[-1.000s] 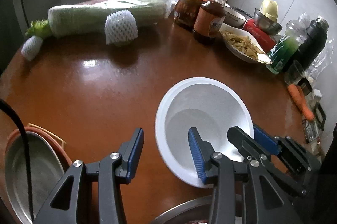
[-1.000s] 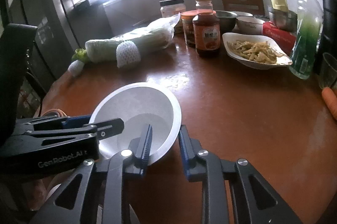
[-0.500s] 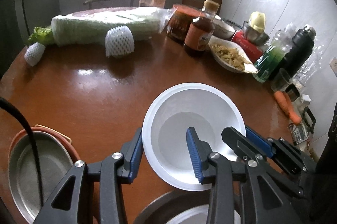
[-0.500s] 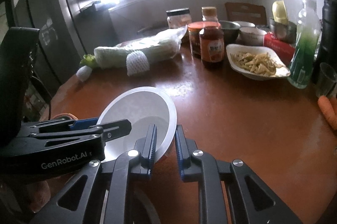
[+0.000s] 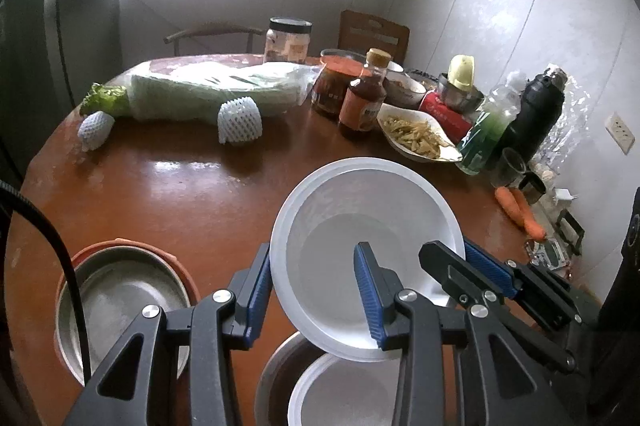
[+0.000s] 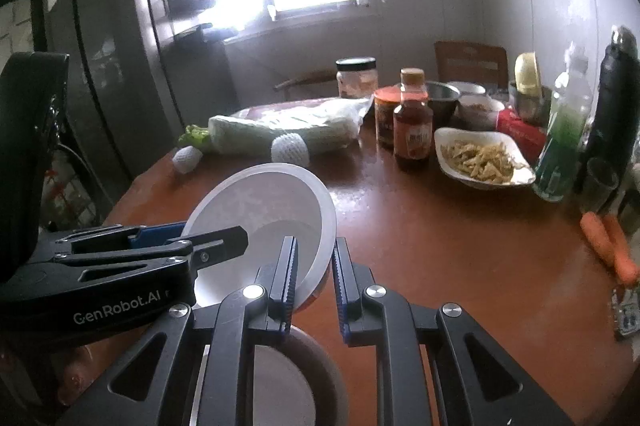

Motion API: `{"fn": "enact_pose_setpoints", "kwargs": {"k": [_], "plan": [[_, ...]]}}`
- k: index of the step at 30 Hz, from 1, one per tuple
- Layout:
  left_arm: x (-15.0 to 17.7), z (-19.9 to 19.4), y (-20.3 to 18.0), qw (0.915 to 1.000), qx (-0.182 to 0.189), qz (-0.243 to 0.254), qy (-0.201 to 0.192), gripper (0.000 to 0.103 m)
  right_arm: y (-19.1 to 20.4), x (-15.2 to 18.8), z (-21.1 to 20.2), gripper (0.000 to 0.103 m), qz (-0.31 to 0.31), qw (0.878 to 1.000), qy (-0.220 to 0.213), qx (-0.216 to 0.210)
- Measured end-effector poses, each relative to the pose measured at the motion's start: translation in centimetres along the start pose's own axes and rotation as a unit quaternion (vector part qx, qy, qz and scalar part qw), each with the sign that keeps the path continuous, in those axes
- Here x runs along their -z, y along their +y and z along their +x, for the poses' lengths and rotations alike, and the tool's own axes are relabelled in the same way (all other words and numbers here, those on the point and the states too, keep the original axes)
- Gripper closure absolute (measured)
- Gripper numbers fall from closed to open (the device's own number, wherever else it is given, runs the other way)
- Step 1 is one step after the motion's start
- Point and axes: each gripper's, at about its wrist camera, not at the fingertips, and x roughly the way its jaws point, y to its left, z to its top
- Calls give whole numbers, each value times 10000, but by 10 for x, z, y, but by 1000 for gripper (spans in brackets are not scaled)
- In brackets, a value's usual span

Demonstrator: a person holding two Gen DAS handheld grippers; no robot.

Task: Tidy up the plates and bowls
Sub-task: 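Carry the second white bowl with the right gripper and nest it in the first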

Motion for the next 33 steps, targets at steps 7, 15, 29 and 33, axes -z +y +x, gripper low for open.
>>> {"fn": "enact_pose_setpoints", "kwargs": {"k": [7,15,29,33], "plan": [[13,-27,-3,9999,-29,46,-108,63,13,7,-25,84,-103,9999,-134,-17],[36,-46,-9,9999,-39,146,12,63,22,19,-52,84,-116,9998,-169,-80],[68,-42,-12,9990,-137,273,327,63,26,56,-57,84,-89,9996,230,-137],[75,-37,-13,9984,-156,331,440,63,25,63,-57,84,-76,9994,313,-132]]}}
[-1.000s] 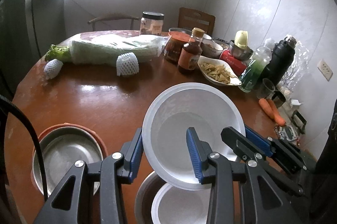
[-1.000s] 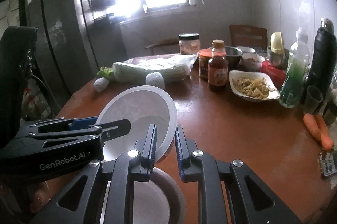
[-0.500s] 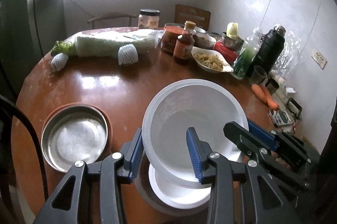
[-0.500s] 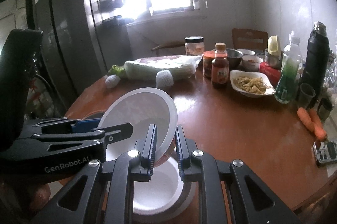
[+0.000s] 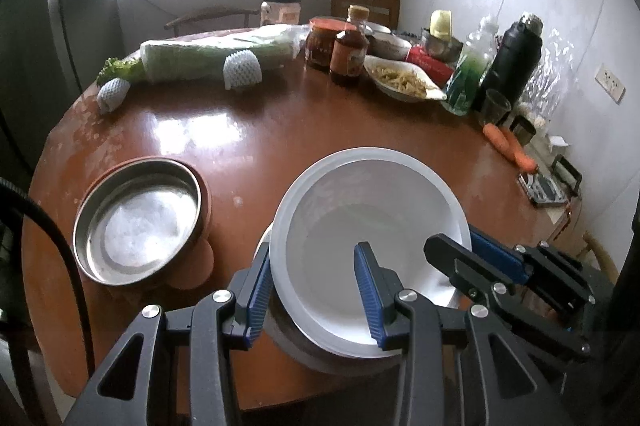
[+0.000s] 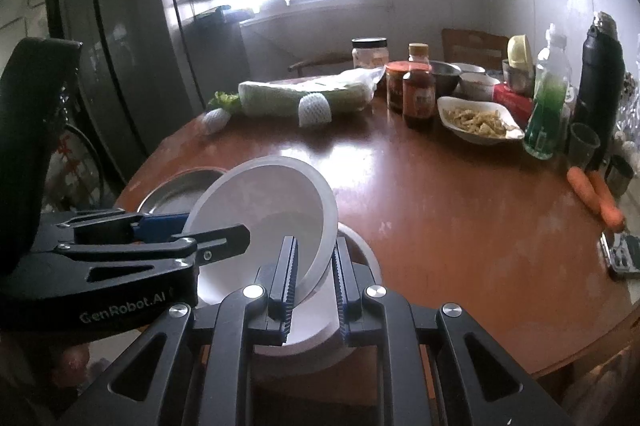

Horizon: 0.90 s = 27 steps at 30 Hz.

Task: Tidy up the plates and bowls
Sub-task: 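Carry the second white bowl with the right gripper and nest it in the first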

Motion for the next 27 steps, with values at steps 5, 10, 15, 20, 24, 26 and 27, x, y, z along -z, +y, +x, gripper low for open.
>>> {"fn": "enact_pose_setpoints", "kwargs": {"k": [5,10,15,20,24,26,27], "plan": [[5,6,-1,9999,-65,58,80,63,-2,8,4,84,41,9999,100,-26],[8,10,-1,9998,-83,86,135,63,-3,13,9,84,87,9998,198,-33],[10,15,0,9998,-86,89,182,63,-3,14,11,84,91,9997,231,-27],[10,16,1,9998,-71,84,193,63,-3,14,14,84,107,9996,272,-14],[11,17,1,9997,-74,69,217,63,-2,15,16,84,91,9995,306,6],[11,18,1,9997,-81,78,225,63,-1,16,18,84,74,9995,319,31],[12,19,1,9997,-86,84,226,63,0,16,18,84,79,9994,327,36]]}}
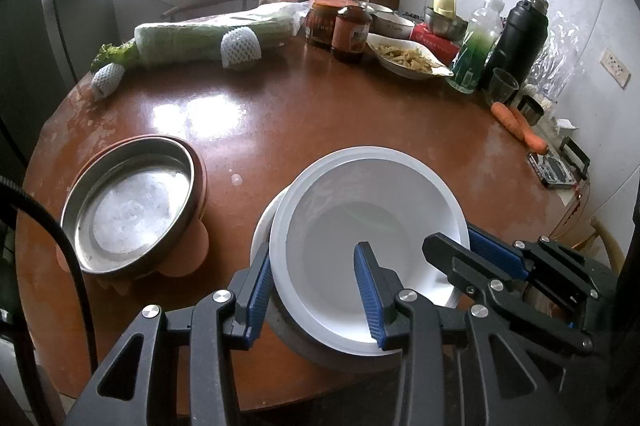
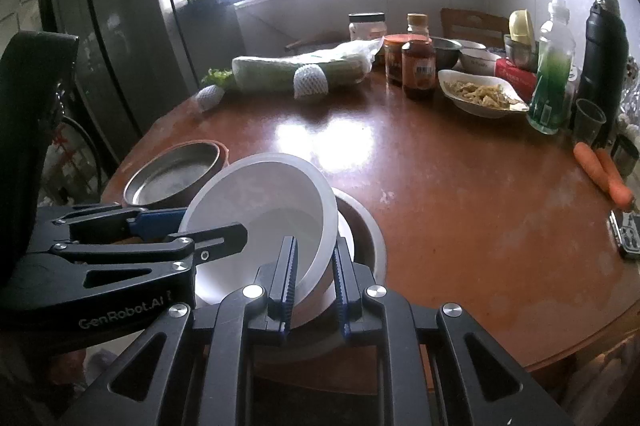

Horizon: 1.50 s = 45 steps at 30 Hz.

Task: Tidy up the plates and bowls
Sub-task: 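Carry the second white bowl with the right gripper and nest it in the first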

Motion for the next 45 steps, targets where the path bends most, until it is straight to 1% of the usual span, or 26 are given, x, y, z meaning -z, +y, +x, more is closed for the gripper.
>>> {"fn": "enact_pose_setpoints", "kwargs": {"k": [9,26,33,45], "plan": [[1,4,-1,10000,-12,48,26,62,-1,1,5,83,18,10000,60,24],[2,0,3,10000,-4,56,-77,62,-2,1,6,82,115,9999,95,51],[4,-6,7,9999,-27,0,-124,62,-1,1,3,76,124,9998,71,114],[4,-18,14,9996,-30,-80,-264,62,1,-4,-5,71,173,9998,16,70]]}}
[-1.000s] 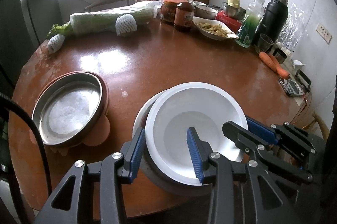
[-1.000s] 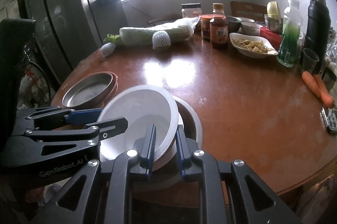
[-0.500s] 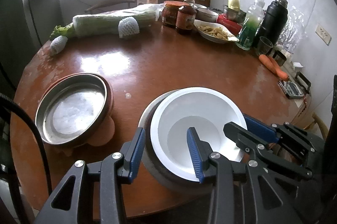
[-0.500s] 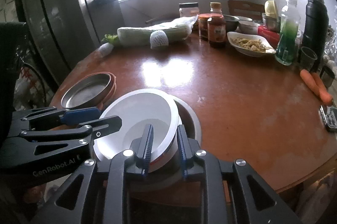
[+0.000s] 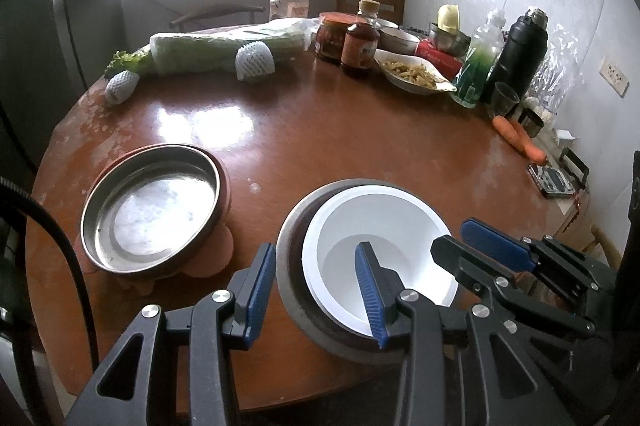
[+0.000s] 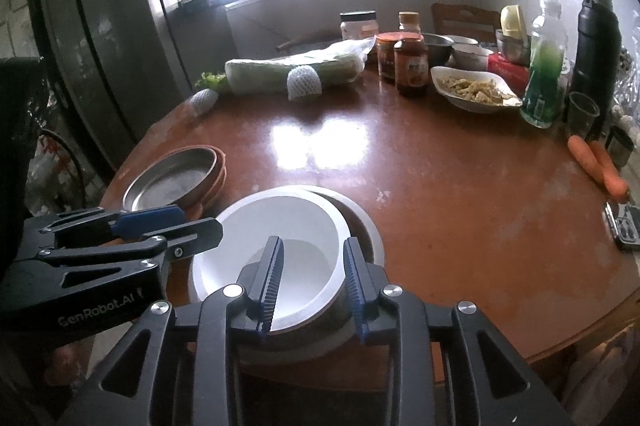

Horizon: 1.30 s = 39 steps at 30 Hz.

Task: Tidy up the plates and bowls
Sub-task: 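Carry the second white bowl with the right gripper and nest it in the first, then open the right gripper and withdraw it from the nested bowls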

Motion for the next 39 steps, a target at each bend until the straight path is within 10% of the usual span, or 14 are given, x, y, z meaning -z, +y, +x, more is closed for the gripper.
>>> {"fn": "enact_pose_setpoints", "kwargs": {"k": [39], "plan": [[8,-12,21,9991,173,-385,-28,52,-5,-7,-21,44,35,9996,-194,187]]}}
